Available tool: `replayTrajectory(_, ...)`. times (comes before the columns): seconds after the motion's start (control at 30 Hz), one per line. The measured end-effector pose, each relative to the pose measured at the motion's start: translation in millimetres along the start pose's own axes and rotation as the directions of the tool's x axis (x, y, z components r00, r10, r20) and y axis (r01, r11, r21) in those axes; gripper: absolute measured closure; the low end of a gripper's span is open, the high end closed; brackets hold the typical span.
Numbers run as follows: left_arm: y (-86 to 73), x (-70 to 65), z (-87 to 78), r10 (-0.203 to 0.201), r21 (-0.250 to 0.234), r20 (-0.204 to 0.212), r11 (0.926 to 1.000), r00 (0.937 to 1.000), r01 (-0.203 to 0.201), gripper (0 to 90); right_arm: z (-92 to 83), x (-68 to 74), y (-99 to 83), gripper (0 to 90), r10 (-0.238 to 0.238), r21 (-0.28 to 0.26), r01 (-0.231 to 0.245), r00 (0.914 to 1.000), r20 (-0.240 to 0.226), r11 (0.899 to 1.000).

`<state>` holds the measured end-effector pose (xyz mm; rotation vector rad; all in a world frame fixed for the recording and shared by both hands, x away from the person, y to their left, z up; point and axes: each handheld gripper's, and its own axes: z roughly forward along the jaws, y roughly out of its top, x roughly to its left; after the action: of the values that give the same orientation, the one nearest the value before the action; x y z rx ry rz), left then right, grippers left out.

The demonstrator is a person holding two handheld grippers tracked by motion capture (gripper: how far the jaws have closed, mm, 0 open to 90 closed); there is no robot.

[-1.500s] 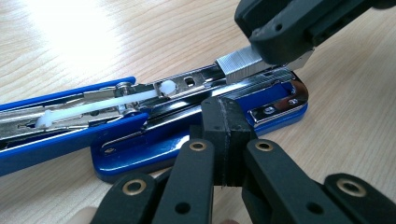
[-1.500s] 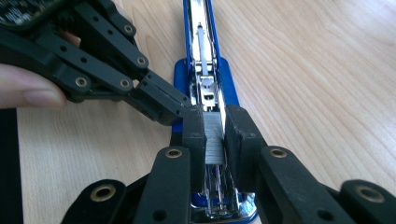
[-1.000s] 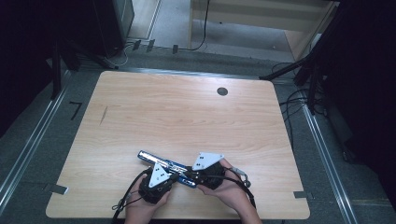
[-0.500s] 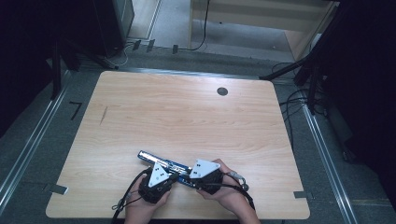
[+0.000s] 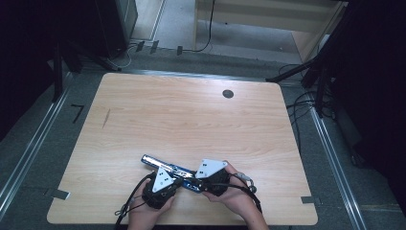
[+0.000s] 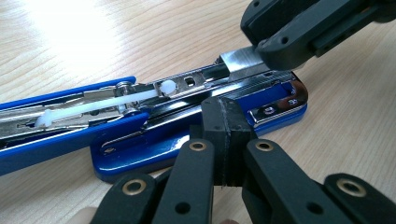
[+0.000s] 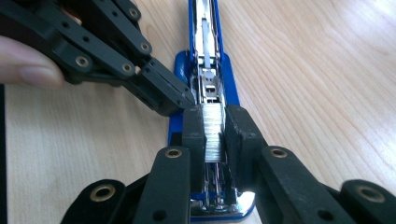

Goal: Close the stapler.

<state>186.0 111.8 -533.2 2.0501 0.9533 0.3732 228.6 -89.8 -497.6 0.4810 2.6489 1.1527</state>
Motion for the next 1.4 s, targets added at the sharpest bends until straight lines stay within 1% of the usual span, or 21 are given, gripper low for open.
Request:
replayTrajectory(0.07, 0.0, 0.0, 0.0, 0.000, 0.000, 0.000, 1.0000, 1.0000, 0.000, 90.0, 1.1, -0.7, -0.1, 79.8, -0.001, 0.008, 0.001, 1.0000, 0.003, 1.000)
replayTrajectory(0.27, 0.0, -0.1, -0.1, 0.001, 0.001, 0.000, 1.0000, 1.0000, -0.001, 90.0, 1.0, -2.4, 1.6, 79.8, 0.005, 0.007, -0.006, 1.0000, 0.004, 1.000)
replayTrajectory(0.47, 0.0, -0.1, 0.0, 0.001, 0.000, 0.000, 1.0000, 1.0000, -0.001, 90.0, 3.1, -3.2, 0.5, 79.8, 0.007, 0.025, -0.007, 1.0000, 0.006, 1.000)
replayTrajectory(0.83, 0.0, -0.1, -0.1, 0.001, 0.001, 0.000, 1.0000, 1.0000, -0.001, 90.0, 2.3, -4.7, 0.7, 79.8, 0.019, 0.018, -0.019, 0.9998, -0.011, 1.000)
replayTrajectory(1.07, 0.0, 0.0, -0.1, 0.003, 0.002, 0.000, 1.0000, 1.0000, -0.003, 90.0, 4.0, -6.1, -0.5, 79.8, 0.025, 0.031, -0.025, 0.9996, -0.013, 0.999)
replayTrajectory(1.13, 0.0, -0.1, -0.1, 0.003, 0.002, 0.000, 1.0000, 1.0000, -0.003, 90.0, 4.2, -7.2, -0.7, 79.8, 0.026, 0.028, -0.025, 0.9995, -0.019, 0.999)
replayTrajectory(1.23, 0.0, 0.0, -0.2, 0.004, 0.003, 0.000, 1.0000, 1.0000, -0.004, 90.0, 4.5, -8.9, -1.7, 79.8, 0.033, 0.022, -0.032, 0.9991, -0.028, 0.999)
replayTrajectory(1.37, 0.0, 0.0, -0.2, 0.005, 0.003, -0.001, 1.0000, 1.0000, -0.005, 90.0, 4.6, -10.5, -3.0, 79.7, 0.056, 0.016, -0.055, 0.9977, -0.039, 0.998)
replayTrajectory(1.4, 0.0, 0.1, -0.2, 0.005, 0.003, 0.000, 1.0000, 1.0000, -0.005, 90.0, 4.5, -10.7, -3.1, 79.6, 0.068, 0.018, -0.067, 0.9969, -0.040, 0.998)
